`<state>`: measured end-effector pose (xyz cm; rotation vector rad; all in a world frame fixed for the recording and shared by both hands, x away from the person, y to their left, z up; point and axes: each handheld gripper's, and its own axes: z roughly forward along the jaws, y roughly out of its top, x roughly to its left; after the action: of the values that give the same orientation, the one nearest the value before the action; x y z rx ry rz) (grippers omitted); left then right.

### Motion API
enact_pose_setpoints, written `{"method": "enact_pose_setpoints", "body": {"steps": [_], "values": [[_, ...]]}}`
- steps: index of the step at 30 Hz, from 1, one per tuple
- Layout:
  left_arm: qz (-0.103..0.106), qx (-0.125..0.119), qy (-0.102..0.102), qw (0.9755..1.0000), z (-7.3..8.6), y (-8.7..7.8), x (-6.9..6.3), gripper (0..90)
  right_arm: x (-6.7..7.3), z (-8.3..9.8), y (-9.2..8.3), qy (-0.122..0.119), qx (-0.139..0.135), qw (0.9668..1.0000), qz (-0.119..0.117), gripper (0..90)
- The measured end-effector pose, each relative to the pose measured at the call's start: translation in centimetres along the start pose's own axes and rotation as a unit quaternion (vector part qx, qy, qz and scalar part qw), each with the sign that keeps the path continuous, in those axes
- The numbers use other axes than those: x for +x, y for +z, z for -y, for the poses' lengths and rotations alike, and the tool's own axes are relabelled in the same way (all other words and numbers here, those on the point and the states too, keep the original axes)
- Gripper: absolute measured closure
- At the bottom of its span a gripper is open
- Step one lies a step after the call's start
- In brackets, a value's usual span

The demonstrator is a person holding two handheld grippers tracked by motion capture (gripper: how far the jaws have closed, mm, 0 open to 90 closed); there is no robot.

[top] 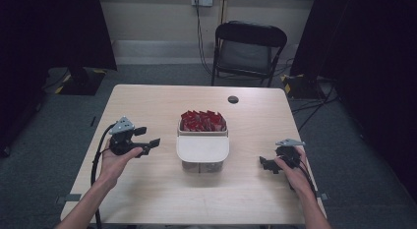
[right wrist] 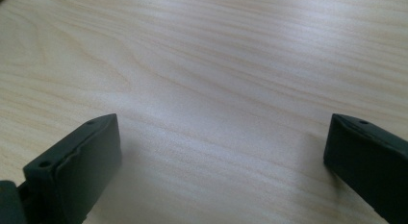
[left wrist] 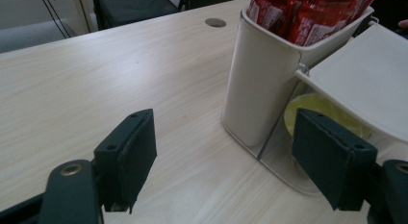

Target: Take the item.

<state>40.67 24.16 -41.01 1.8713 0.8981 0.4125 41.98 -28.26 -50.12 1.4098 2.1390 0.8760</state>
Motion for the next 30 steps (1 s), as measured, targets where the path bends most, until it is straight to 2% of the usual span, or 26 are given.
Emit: {"method": "enact_pose_setpoints", "body": {"steps": [4, 7, 11, 13, 17, 29, 30], "values": [[-0.006, -0.001, 0.015, 0.9999, -0.9, 0.5, -0.6, 22.4, 0.0, 0.0, 0.0, 0.0, 0.0, 1.0, 0.0, 0.0], [0.0, -0.001, 0.013, 0.9999, -1.5, 0.9, -1.0, 22.5, 0.0, 0.0, 0.0, 0.0, 0.0, 1.0, 0.0, 0.0], [0.005, -0.004, 0.026, 0.9996, -2.3, 1.1, -1.4, 22.4, 0.0, 0.0, 0.0, 0.0, 0.0, 1.0, 0.0, 0.0], [0.009, -0.009, 0.027, 0.9996, -2.8, 1.2, -1.6, 22.4, 0.0, 0.0, 0.0, 0.0, 0.0, 1.0, 0.0, 0.0], [0.006, -0.008, 0.045, 0.9989, -3.8, 1.6, -1.9, 22.5, 0.0, 0.0, 0.0, 0.0, 0.0, 1.0, 0.0, 0.0], [0.038, -0.014, 0.052, 0.9978, -5.9, 2.9, -2.8, 25.7, 0.0, 0.0, 0.0, 0.0, 0.0, 1.0, -0.001, 0.0], [0.047, -0.015, 0.051, 0.9975, -6.1, 3.0, -2.9, 27.0, 0.0, 0.0, 0.0, 0.0, 0.0, 1.0, 0.0, 0.0]]}}
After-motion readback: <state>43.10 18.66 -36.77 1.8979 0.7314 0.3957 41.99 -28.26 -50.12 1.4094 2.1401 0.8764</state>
